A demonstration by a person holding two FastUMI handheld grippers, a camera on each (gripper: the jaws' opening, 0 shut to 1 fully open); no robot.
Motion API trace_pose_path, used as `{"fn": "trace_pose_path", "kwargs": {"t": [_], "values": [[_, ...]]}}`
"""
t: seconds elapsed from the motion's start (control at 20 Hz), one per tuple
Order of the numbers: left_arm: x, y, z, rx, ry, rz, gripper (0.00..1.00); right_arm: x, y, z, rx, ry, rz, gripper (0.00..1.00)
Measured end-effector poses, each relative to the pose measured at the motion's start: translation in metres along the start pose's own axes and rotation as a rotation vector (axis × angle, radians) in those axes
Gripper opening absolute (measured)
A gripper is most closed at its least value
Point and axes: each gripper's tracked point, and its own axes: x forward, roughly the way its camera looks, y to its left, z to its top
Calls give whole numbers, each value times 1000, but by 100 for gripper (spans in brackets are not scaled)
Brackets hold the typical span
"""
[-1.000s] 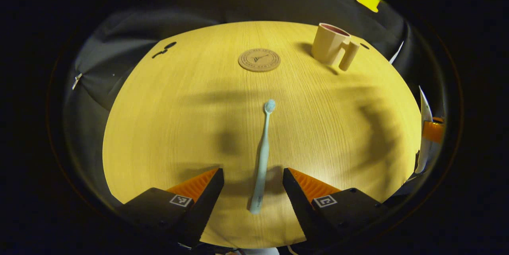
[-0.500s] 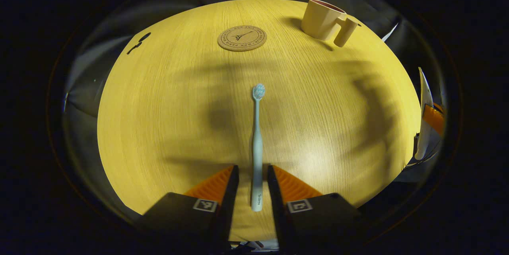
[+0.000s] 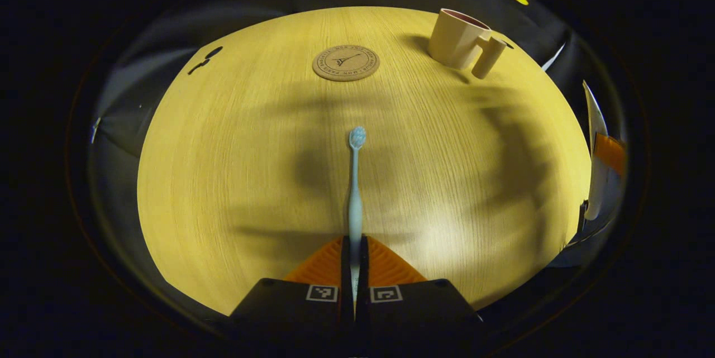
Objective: Put the toothbrush and toothpaste on the desktop into the cup, then pick up the cup and place it on the coaster on the desktop.
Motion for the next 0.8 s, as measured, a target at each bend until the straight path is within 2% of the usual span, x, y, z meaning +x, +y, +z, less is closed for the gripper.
{"fn": "trace_pose_path", "kwargs": {"t": [0.45, 0.6, 0.8], "values": [[-17, -4, 10, -77, -145, -9, 6, 3, 15, 91, -104, -175, 31, 22], [-32, -7, 19, -83, -217, -6, 7, 4, 21, 129, -146, -270, 49, 22], [-54, -19, 33, -106, -303, -42, 6, 4, 30, 173, -161, -383, 62, 22]]}}
